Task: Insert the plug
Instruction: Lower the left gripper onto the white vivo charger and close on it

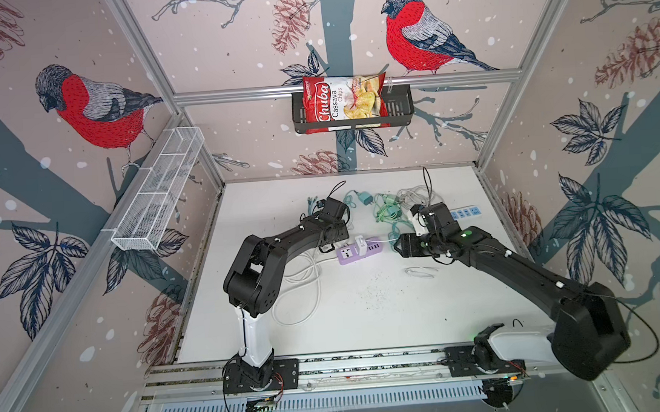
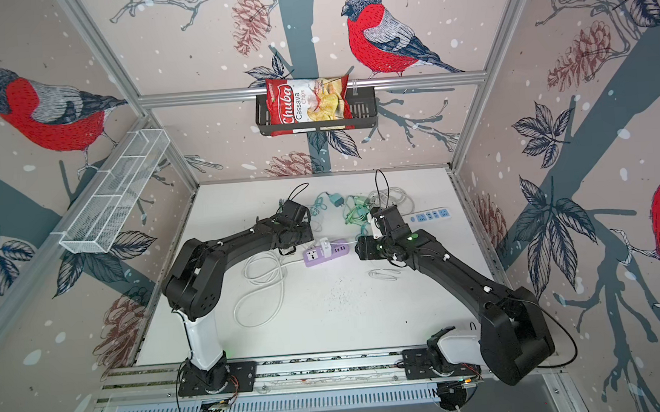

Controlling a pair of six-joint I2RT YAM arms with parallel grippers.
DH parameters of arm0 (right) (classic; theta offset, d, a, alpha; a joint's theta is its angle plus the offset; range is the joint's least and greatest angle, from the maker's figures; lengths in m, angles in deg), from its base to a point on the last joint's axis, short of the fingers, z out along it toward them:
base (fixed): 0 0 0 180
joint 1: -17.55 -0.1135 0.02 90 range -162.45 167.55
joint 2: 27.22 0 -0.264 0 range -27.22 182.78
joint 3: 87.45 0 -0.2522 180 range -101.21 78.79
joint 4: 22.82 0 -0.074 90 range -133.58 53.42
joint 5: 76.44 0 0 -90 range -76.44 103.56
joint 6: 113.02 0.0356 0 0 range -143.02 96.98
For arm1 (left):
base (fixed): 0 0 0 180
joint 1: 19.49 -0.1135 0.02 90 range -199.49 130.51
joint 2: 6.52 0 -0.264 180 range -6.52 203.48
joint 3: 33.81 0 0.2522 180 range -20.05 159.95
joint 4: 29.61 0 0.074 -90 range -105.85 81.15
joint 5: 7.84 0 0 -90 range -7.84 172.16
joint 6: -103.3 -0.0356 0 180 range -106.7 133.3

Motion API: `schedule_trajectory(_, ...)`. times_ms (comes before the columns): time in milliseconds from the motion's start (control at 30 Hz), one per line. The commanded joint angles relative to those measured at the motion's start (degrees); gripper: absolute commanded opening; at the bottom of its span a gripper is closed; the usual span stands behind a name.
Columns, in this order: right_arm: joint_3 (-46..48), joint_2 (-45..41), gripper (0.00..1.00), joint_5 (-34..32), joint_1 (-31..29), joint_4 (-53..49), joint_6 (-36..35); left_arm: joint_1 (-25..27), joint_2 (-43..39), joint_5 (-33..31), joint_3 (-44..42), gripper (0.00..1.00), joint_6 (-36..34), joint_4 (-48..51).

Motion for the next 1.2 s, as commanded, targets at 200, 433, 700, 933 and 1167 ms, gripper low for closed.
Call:
schedule_trajectory(200, 0.44, -0.68, 0.72, 0.19, 0.01, 1.22, -0.06, -0.08, 4.76, 2.53, 3.06, 0.70, 5.63, 1.14)
schedule_trajectory(433, 0.53, -0.60, 0.72, 1.33, -0.02, 1.85, -0.15, 0.62, 7.21, 4.56, 4.97, 0.69, 7.92, 1.37)
schedule_trajectory(700, 0.84, -1.92, 0.73, 1.14, -0.03, 1.94, 0.10, 0.15, 10.22, 3.82, 10.07, 0.63, 3.33, 8.49)
schedule_trajectory(933, 1.48, -3.65, 0.73, 1.02, -0.14, 2.08, 0.61, 0.70, 8.76, 3.98, 10.33, 0.63, 1.26, 12.53)
schedule_trajectory(1167, 1.52, -4.04, 0.73, 1.89, -0.33, 2.56, 0.44, 1.63, 7.90, 5.70, 6.75, 0.64, 2.59, 11.08)
